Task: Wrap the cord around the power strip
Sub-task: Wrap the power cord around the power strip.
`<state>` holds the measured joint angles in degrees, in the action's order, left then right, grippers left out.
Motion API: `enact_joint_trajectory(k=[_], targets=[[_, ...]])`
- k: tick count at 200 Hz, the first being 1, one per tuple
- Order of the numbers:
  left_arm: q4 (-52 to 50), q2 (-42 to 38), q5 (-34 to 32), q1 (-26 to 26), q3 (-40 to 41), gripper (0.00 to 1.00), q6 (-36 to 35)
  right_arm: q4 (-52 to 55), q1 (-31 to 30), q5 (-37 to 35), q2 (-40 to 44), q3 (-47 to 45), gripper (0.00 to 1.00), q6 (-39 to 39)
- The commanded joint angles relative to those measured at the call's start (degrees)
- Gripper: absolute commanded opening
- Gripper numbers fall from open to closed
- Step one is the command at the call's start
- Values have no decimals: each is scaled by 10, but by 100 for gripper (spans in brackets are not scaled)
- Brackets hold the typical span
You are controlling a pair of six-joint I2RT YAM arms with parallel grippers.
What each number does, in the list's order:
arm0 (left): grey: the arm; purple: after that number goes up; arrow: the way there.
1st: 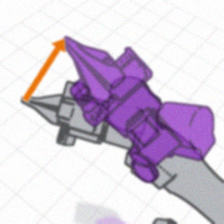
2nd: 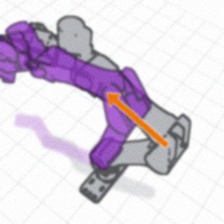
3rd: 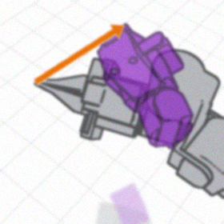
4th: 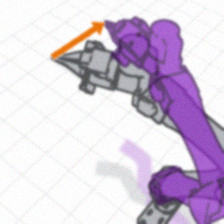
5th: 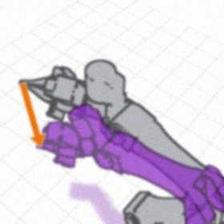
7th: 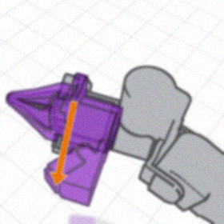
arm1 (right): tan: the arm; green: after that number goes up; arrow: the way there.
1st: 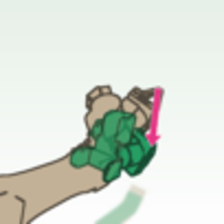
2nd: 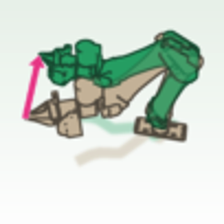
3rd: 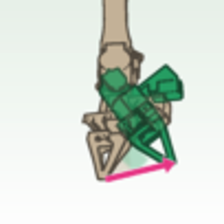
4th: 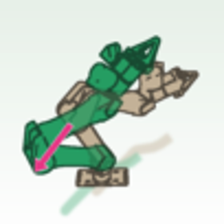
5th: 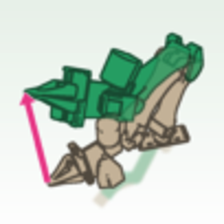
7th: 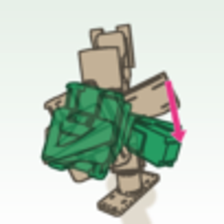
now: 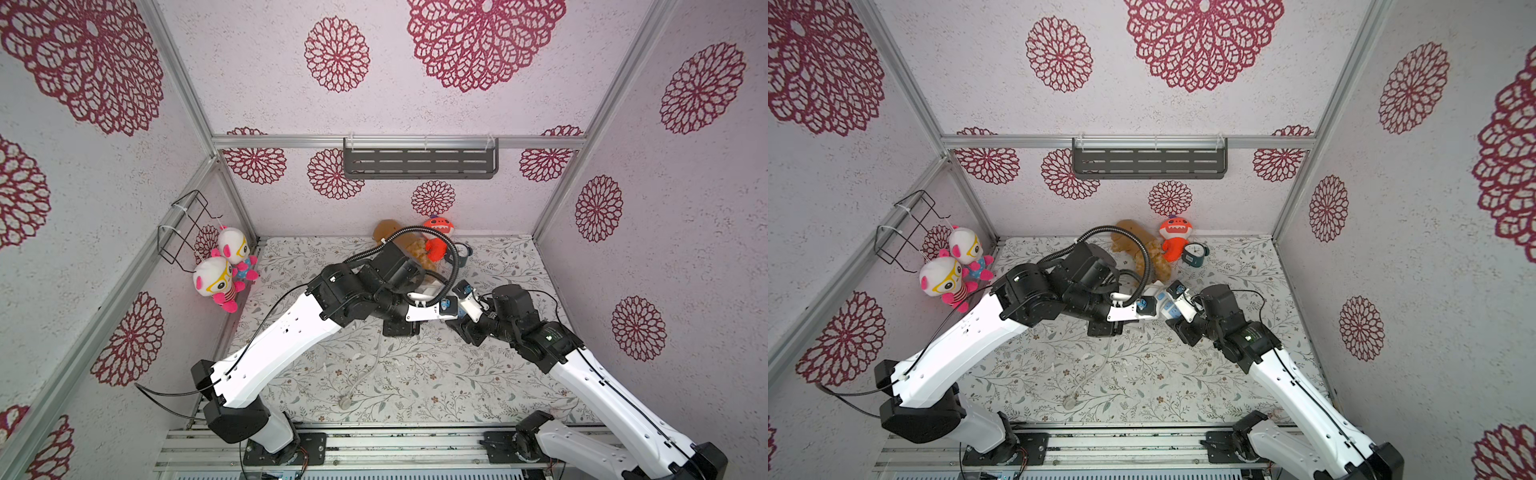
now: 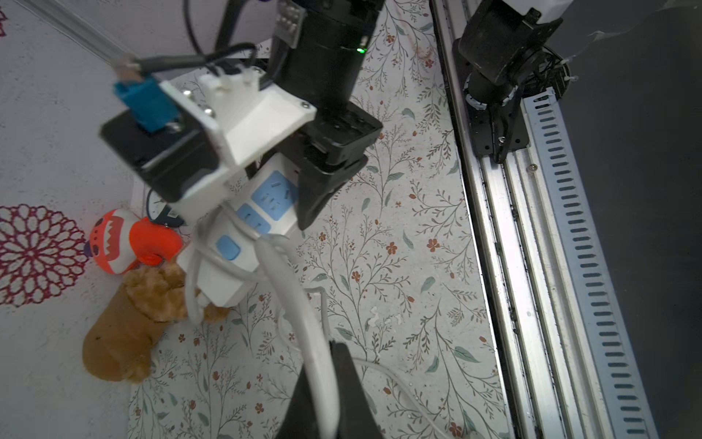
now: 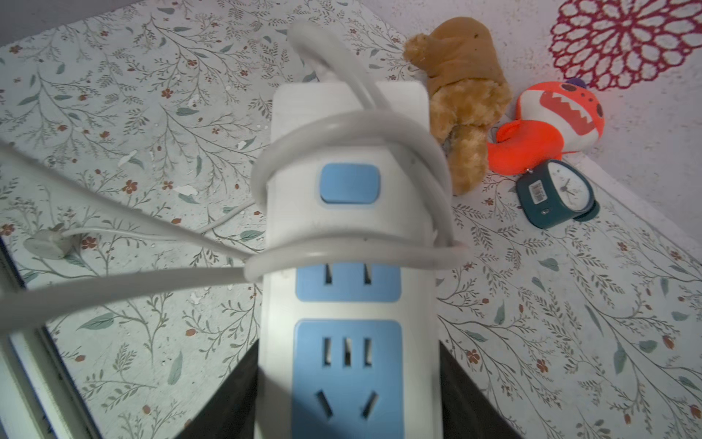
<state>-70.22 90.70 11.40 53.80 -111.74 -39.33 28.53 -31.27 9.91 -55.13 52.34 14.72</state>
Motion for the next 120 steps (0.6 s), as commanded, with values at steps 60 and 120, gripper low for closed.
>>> enact_joint_trajectory(k=[60,120], targets=[[-26,98,98,-81,-134,0,-72,-98,-1,230,87,-59,0,-10],[-62,169,115,-94,-209,0,-81,-145,-8,270,127,-74,0,-29]])
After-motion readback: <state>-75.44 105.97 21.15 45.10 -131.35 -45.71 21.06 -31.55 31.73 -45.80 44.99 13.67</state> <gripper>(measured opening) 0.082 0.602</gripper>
